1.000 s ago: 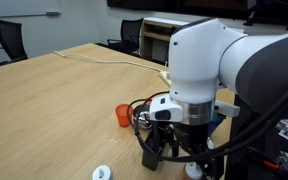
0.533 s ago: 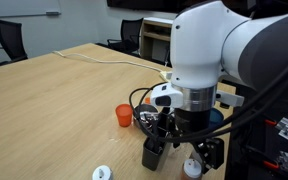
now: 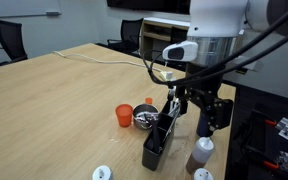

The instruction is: Pick the sauce bottle and move it to the left on the table

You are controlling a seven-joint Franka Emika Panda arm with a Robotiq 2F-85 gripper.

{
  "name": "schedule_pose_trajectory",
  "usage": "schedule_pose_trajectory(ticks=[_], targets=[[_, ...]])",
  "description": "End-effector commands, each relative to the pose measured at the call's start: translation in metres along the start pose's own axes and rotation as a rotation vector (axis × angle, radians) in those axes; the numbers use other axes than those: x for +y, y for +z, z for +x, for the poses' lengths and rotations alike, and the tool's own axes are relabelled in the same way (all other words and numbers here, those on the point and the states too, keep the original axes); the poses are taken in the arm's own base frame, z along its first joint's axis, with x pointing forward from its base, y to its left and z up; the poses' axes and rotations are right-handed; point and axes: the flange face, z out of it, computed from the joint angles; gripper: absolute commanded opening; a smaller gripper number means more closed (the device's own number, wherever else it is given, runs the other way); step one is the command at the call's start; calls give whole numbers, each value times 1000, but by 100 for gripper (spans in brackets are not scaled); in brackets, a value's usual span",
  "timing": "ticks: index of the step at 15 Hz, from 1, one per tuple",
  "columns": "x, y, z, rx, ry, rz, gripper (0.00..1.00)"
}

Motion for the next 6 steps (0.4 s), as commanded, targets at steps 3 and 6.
schedule_pose_trajectory(ticks=[3,6], targets=[[-1,-4,-2,1,4,-7,100],[-2,4,0,-8,0,5,100]])
